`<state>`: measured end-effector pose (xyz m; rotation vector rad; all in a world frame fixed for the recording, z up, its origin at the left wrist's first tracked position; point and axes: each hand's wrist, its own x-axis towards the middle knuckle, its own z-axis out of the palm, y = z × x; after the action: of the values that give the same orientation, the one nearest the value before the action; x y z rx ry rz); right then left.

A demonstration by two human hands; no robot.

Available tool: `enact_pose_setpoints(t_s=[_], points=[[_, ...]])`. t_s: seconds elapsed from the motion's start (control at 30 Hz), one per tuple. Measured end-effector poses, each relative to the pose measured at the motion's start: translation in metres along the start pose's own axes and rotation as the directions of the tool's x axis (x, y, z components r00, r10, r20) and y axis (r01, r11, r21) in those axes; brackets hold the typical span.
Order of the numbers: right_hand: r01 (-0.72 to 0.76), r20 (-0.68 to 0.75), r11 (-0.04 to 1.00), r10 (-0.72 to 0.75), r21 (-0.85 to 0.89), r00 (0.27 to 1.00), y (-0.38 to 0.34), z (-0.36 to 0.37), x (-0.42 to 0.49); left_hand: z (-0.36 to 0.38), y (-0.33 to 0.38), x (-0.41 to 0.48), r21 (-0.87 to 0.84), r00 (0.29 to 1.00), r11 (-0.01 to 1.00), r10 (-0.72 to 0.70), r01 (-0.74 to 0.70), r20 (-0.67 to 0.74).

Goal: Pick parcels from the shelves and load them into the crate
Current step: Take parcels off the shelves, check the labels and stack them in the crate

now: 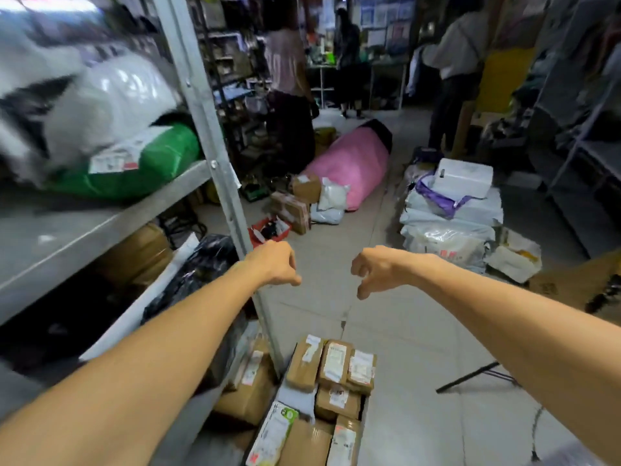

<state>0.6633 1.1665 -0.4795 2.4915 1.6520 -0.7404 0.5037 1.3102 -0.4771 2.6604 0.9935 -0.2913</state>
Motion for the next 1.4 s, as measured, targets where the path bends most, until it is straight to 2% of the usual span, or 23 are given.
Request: enact_pose_setpoints(t_s=[0.2,0.33,0.53,0.63,0.83,1.03,1.17,1.27,1.4], points=[[0.173,-0.012,0.984,-0.174,-0.041,0.985,-0.051,-0.010,-0.060,-0.013,-0.009,-0.118,-0.006,0.990,0.992,-0.126,0.126,-0.057],[0.266,-0.042,0.954,-0.274,-0.141,0.961,-0.093,-0.009,-0.094,-0.019,-0.032,-0.193,-0.032,0.963,0.973,-0.232,0.230,-0.137],[0.420,-0.010,0.859,-0.442,-0.294,0.897,-0.184,-0.001,-0.141,-0.010,-0.068,-0.317,-0.151,0.879,0.902,-0.429,0.404,-0.208],[0.504,-0.012,0.789,-0.542,-0.351,0.840,-0.245,0.014,-0.173,0.003,-0.089,-0.394,-0.193,0.808,0.839,-0.543,0.509,-0.229],[0.723,0.122,0.571,-0.746,-0.388,0.655,-0.379,0.066,-0.261,0.040,-0.120,-0.571,-0.289,0.599,0.627,-0.778,0.723,-0.190],[0.870,0.294,0.277,-0.862,-0.408,0.412,-0.486,0.132,-0.380,0.084,-0.116,-0.757,-0.321,0.351,0.368,-0.930,0.873,-0.110],[0.916,0.360,0.035,-0.913,-0.400,0.193,-0.542,0.167,-0.468,0.105,-0.087,-0.854,-0.396,0.205,0.208,-0.977,0.894,-0.051],[0.929,0.357,-0.057,-0.930,-0.365,0.083,-0.575,0.192,-0.524,0.118,-0.055,-0.915,-0.445,0.087,0.099,-0.995,0.890,-0.049],[0.949,0.442,-0.188,-0.895,-0.253,-0.059,-0.601,0.222,-0.595,0.136,-0.002,-0.982,-0.448,-0.097,-0.071,-0.995,0.891,-0.035]])
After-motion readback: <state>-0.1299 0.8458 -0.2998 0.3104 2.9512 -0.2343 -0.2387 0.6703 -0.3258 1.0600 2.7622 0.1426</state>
